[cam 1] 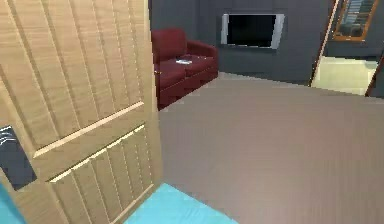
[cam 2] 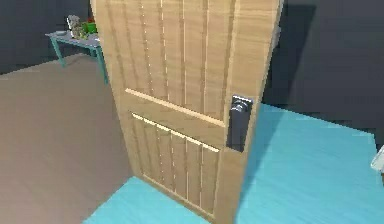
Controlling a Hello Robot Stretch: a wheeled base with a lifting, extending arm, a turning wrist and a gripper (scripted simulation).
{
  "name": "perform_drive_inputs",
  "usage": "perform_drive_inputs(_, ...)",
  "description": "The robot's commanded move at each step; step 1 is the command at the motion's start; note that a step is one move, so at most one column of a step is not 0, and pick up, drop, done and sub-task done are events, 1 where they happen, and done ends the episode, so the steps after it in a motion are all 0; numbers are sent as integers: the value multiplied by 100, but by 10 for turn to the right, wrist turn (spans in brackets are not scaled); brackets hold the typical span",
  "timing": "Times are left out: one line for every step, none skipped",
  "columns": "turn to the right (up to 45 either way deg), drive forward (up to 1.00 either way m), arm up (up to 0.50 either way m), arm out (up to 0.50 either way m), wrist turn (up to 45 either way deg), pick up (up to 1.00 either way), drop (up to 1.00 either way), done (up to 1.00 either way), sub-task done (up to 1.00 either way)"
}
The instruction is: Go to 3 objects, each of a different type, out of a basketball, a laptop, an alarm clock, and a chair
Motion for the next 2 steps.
perform_drive_inputs(360, 0, 0, 0, 0, 0, 0, 0, 0)
perform_drive_inputs(0, 100, 0, 0, 0, 0, 0, 0, 0)
